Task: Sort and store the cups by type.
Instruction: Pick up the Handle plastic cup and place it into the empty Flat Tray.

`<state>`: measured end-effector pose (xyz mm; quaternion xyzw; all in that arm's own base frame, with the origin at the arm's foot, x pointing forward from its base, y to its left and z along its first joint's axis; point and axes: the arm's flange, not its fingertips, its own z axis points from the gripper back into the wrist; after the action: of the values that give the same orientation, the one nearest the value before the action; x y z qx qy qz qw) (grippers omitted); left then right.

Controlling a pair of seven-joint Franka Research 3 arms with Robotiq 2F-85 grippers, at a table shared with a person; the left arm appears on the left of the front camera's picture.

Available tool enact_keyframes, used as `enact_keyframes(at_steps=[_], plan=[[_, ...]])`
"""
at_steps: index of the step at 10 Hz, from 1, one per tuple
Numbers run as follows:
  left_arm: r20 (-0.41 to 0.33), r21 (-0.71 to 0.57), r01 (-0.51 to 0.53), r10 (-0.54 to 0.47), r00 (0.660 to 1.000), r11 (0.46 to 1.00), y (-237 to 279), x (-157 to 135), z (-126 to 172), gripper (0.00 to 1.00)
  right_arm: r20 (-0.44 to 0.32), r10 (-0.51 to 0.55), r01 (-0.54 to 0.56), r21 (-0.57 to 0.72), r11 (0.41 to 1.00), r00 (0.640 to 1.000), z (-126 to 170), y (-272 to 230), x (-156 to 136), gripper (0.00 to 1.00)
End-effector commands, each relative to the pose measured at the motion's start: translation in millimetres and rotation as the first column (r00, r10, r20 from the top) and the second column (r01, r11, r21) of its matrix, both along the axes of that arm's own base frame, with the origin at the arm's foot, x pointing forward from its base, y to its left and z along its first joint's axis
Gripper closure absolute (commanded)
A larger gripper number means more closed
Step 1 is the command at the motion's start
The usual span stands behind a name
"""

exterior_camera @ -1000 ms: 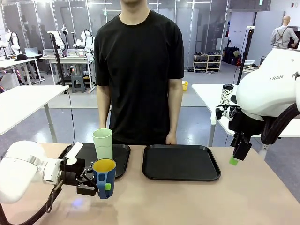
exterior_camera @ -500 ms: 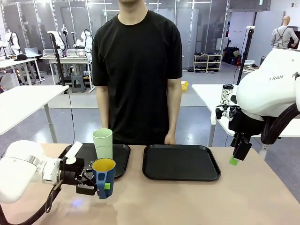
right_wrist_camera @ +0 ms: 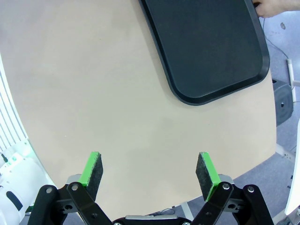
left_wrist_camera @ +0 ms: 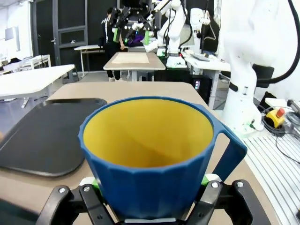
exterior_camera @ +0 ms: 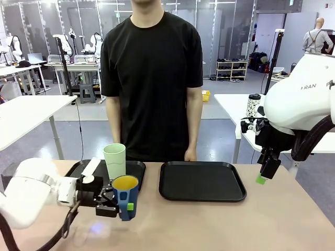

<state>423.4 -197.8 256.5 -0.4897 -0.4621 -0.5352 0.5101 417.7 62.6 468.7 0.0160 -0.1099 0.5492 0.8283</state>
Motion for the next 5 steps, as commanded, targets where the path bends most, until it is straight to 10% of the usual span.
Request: enact_keyframes(at_steps=[1, 5], plan=[[0.034, -0.042, -0.027, 0.028, 0.999, 0.999, -37, 11, -1, 0.29, -0.002, -0.006, 0.006, 0.003, 1.0, 1.0, 1, 0, 0, 0.0], [0.076, -0.012, 0.063, -0.061, 0.995, 0.998, -140, 50, 8, 0.29, -0.002, -0.006, 0.006, 0.003, 1.0, 1.0, 1, 0, 0, 0.0]])
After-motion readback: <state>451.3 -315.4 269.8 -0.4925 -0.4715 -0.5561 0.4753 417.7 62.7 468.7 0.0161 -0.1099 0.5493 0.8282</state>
